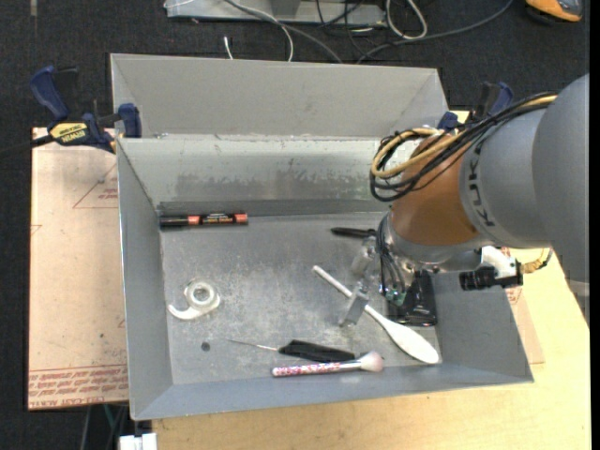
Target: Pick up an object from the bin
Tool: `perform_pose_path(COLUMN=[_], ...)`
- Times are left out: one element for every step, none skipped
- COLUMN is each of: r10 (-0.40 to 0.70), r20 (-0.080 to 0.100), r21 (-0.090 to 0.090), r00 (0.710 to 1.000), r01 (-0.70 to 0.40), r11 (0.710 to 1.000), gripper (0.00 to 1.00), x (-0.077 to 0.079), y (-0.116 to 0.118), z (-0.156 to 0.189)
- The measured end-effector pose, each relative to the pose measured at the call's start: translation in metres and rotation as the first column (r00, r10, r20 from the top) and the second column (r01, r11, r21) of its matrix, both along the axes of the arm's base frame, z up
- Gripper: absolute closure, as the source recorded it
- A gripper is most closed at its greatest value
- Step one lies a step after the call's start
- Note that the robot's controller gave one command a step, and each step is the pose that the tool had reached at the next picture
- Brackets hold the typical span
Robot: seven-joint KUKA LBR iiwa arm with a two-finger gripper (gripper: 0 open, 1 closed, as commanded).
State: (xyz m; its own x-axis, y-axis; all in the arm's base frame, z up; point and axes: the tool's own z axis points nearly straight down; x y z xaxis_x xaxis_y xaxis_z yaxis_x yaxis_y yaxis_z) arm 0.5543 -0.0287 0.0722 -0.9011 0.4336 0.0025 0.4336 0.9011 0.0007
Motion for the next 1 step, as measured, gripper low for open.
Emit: perform_pose_path(r10=[-0.238], r20=[0.012], r21=[0.002], r00=[0.971], r01=[0.238], r11=[0.971], gripper=[0.00], x=[-0.0225], y=[-0.0052], z=[-0.0023])
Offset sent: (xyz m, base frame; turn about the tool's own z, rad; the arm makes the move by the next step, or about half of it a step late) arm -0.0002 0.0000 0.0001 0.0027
